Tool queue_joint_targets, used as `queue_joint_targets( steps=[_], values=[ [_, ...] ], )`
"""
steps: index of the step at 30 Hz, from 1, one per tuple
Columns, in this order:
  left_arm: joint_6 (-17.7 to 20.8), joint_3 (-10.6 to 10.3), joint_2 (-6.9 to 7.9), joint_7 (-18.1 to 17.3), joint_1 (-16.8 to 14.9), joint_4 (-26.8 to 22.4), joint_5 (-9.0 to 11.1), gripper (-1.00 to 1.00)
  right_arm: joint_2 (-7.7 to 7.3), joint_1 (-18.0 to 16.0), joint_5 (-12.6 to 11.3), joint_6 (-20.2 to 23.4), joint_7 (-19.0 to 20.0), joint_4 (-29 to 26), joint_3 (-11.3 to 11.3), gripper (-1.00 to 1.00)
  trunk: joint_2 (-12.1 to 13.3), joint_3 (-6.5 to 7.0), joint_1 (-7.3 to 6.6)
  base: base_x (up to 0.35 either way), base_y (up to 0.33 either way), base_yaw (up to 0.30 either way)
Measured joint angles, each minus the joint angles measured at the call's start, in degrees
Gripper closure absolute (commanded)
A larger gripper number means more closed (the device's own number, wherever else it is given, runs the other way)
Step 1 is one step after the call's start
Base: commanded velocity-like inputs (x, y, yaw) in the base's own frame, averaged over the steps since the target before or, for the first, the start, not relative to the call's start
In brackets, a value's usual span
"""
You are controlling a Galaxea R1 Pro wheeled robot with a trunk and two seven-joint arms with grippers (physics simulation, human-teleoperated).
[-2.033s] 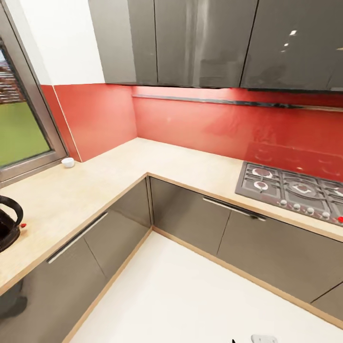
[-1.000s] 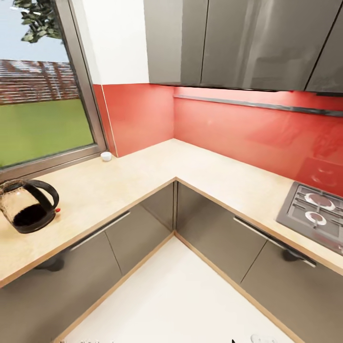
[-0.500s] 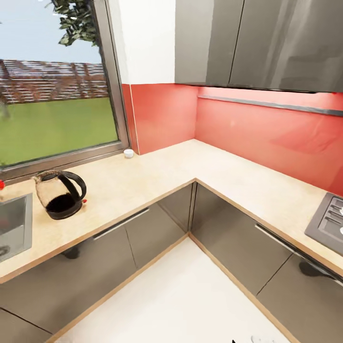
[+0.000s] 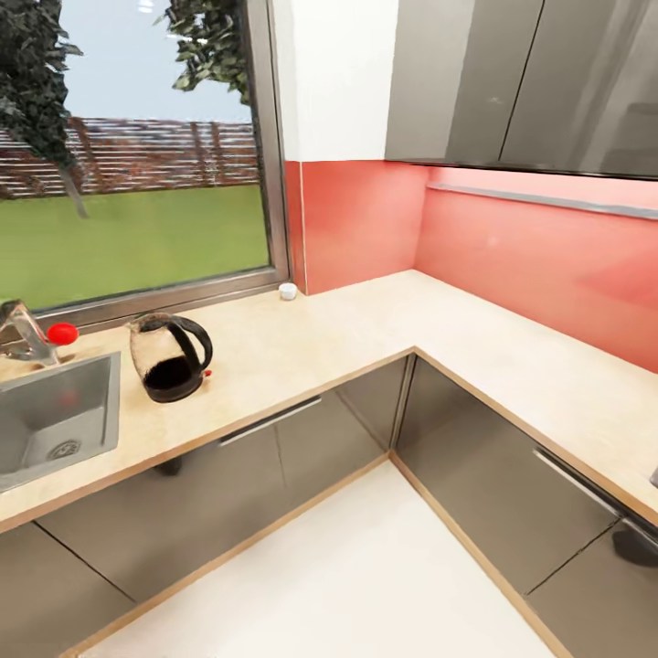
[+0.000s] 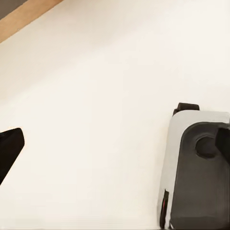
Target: Set up a coffee station on the kitchen countertop: keep the coffee maker on the countertop, move the bottle of coffee from the kitchen shelf to the counter next to the coffee maker, place a paper coffee filter on top of the coffee maker, put the saucer next to the coffee maker with the coffee cup on the saucer, and place the electric kettle next to the coffee maker.
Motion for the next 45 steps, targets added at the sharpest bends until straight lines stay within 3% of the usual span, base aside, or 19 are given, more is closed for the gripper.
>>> queue_joint_targets(
  steps=[7, 11, 12, 16, 21, 23, 45],
  values=[
    [2.12, -0.07, -0.37, 0.21, 0.02, 9.82, -6.81, -1.0, 0.56, 0.63, 0.42, 1.46, 4.26, 0.99, 0.01, -1.0, 0.0, 0.0, 0.0, 0.0, 0.0, 0.279],
    [2.34, 0.14, -0.61, 0.34, -0.02, 11.27, -8.34, -1.0, 1.36, 0.68, 0.16, 5.87, 5.45, 1.04, -0.23, -1.0, 0.0, 0.01, 0.0, 0.0, 0.0, 0.277],
    [2.44, 0.81, -0.67, 0.42, -0.06, 11.38, -8.32, -1.0, 2.13, 0.69, 0.1, 6.97, 5.6, 0.99, -0.22, -1.0, 0.0, 0.02, 0.0, 0.0, 0.0, 0.261],
    [2.4, 1.4, -0.81, 0.57, -0.07, 11.56, -7.2, -1.0, 2.8, 0.69, 0.04, 7.25, 5.65, 0.96, -0.24, -1.0, 0.0, 0.18, 0.0, 0.0, 0.0, 0.238],
    [2.46, 3.37, -1.05, 0.59, -0.07, 11.73, -1.69, -1.0, 2.97, 0.69, 0.1, 7.16, 5.67, 0.95, -0.17, -1.0, 0.0, 0.47, 0.0, 0.0, 0.0, 0.215],
    [2.48, 3.48, -1.06, 0.55, -0.02, 12.03, -0.99, -1.0, 3.0, 0.7, 0.14, 7.1, 5.7, 0.95, -0.11, -1.0, 0.0, 0.61, 0.0, 0.0, 0.0, 0.17],
    [2.47, 2.74, -0.8, 0.49, 0.01, 13.68, -0.85, -1.0, 3.02, 0.7, 0.17, 6.95, 5.39, 0.95, -0.16, -1.0, 0.0, 2.37, 0.0, 0.0, -0.032, 0.132]
  ],
)
